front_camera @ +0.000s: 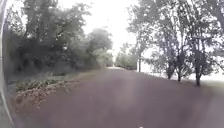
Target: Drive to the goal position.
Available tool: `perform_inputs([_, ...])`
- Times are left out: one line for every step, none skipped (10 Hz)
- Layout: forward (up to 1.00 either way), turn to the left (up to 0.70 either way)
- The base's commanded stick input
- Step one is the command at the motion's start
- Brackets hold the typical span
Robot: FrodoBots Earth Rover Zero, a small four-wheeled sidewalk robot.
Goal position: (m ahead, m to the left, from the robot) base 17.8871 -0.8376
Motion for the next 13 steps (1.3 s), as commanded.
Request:
perform_inputs([0.70,0.03])
perform_inputs([0.70,0.03])
perform_inputs([0.70,0.03])
perform_inputs([0.70,0.03])
perform_inputs([0.70,0.01])
perform_inputs([0.70,0.03])
perform_inputs([0.70,0.03])
perform_inputs([0.70,0.03])
perform_inputs([0.70,0.03])
perform_inputs([0.70,0.03])
perform_inputs([0.70,0.03])
perform_inputs([0.70,0.03])
perform_inputs([0.70,0.03])
